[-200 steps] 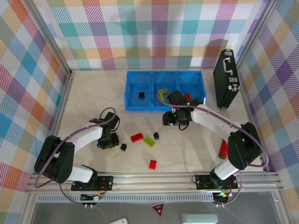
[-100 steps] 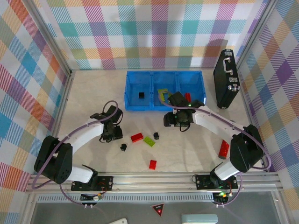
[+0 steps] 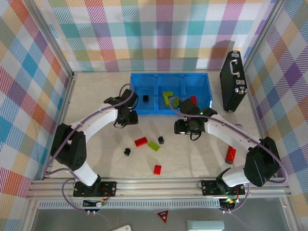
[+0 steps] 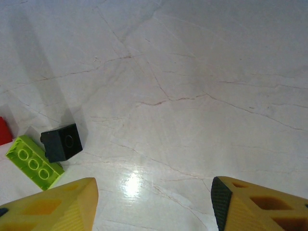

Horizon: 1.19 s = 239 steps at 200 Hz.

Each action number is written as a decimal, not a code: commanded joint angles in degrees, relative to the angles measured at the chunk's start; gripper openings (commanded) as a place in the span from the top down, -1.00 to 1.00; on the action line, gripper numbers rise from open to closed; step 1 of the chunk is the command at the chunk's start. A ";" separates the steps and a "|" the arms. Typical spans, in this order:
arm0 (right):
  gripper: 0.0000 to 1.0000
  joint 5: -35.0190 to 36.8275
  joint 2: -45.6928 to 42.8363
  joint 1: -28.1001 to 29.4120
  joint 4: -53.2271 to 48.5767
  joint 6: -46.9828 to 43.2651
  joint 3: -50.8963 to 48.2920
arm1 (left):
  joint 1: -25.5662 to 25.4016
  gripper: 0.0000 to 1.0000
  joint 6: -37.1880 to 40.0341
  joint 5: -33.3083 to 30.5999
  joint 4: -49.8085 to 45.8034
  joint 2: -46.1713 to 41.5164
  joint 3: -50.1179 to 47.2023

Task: Sort the legos into containers by color
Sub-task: Place the lego in the container.

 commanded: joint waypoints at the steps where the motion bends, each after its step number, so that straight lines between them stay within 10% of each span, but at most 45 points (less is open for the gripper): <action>1: -0.30 1.41 -2.15 0.36 -2.16 1.63 -0.73 | -0.62 0.26 3.17 -0.22 -1.95 3.72 5.64; 119: -0.29 3.56 -6.41 0.36 -6.00 3.10 -2.67 | 0.29 0.26 12.65 -8.53 -7.88 30.42 39.31; 239: -0.29 3.30 -7.85 0.36 -6.32 4.24 -4.83 | 4.17 0.22 15.02 -12.05 -6.56 41.99 49.29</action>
